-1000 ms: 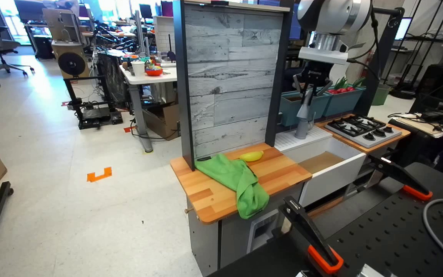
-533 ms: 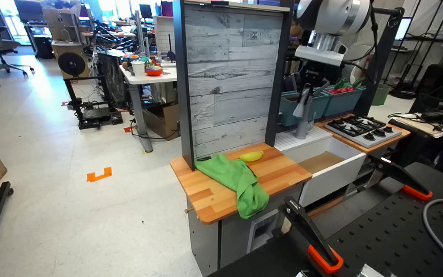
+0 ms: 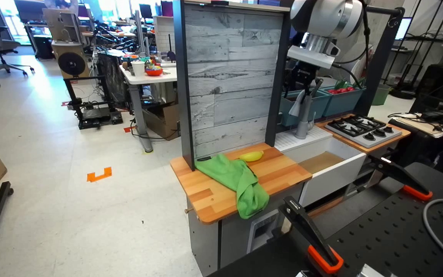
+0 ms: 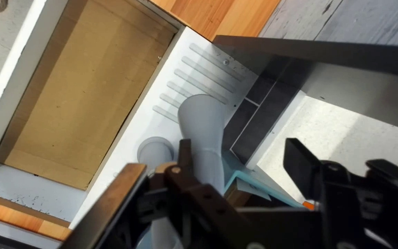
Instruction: Push the grey tap to the left
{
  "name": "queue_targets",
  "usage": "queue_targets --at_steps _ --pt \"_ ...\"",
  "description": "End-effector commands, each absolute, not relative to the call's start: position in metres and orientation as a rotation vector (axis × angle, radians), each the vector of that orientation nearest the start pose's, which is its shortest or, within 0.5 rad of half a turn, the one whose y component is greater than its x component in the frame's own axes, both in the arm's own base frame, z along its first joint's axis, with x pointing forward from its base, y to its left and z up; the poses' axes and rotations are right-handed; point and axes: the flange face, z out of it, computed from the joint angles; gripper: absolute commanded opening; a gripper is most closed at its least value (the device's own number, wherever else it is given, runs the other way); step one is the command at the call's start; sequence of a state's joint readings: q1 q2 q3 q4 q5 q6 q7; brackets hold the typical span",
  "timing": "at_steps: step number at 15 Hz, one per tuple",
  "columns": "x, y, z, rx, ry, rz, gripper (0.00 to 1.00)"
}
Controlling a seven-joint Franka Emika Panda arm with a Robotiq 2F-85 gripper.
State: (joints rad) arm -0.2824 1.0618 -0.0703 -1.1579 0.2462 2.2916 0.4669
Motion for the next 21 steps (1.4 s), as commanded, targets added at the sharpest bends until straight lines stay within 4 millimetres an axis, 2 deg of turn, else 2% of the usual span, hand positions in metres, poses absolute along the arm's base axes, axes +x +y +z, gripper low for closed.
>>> queue_targets --at_steps 1,6,10,17,21 --pt "0.746 -0.226 0.152 -2.618 1.301 -0.182 0.99" --pt "0.745 -0.225 0.151 -2.619 1.265 -0.185 1.0" --pt "0.736 -0.233 0.155 -2.619 1.247 -0.178 1.0" --pt "0.705 -0.249 0.169 -2.635 1.185 -0.188 1.0" --pt "0.68 -0.262 0.19 -2.645 1.126 -0.198 1.0"
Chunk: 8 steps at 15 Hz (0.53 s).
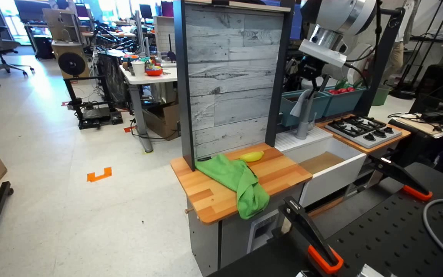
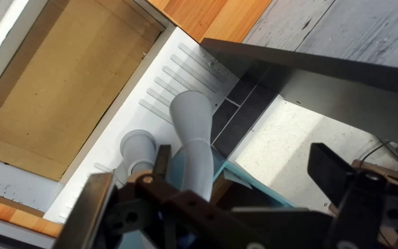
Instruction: Push the grey tap to the left
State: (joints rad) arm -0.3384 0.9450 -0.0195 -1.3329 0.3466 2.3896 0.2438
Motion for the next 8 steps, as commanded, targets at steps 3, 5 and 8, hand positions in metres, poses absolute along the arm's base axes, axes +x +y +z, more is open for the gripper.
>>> queue_targets --at_steps 3,5,8 --pt "0.657 -0.272 0.205 -2.668 1.091 -0.196 1.0" --pt "0.639 -0.276 0.214 -2.704 1.044 -0.172 1.0" --pt "0.611 -0.275 0.228 -2.759 0.964 -0.146 1.0"
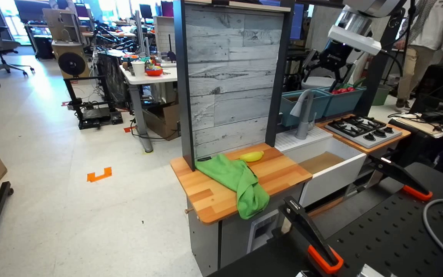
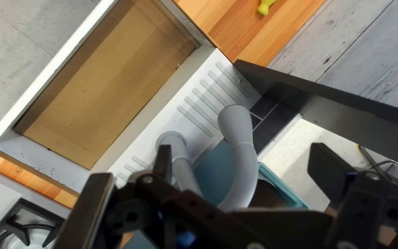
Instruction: Push the grey tap to the left
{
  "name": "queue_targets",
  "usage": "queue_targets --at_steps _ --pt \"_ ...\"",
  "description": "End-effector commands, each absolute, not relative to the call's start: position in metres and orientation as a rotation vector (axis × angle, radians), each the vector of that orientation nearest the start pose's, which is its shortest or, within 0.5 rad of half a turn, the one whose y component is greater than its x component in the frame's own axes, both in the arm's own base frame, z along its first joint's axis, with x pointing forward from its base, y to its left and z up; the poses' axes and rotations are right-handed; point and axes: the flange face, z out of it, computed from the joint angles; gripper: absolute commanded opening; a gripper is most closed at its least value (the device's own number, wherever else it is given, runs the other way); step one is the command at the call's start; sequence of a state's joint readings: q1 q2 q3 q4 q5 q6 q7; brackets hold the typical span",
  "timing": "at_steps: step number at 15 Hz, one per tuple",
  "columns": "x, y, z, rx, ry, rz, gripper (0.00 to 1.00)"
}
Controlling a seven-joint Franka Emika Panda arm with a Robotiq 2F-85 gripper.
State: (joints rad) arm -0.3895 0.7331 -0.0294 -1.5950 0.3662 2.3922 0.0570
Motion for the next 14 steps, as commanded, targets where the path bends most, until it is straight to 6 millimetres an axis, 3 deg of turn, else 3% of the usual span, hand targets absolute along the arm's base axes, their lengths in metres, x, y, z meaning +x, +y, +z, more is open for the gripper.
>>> queue_targets --at_steps 1,8,9,10,14 --pt "0.602 -0.273 0.233 -2.778 0.929 -0.131 1.0" --pt "0.544 -0.242 0.277 -2.889 0.669 -0.082 1.0" --pt "0.541 -0.236 0.281 -2.908 0.618 -0.085 1.0" --pt "0.561 -0.25 0.267 -2.871 0.708 -0.1 1.0" --pt "0.549 -0.237 0.278 -2.892 0.651 -0.094 1.0"
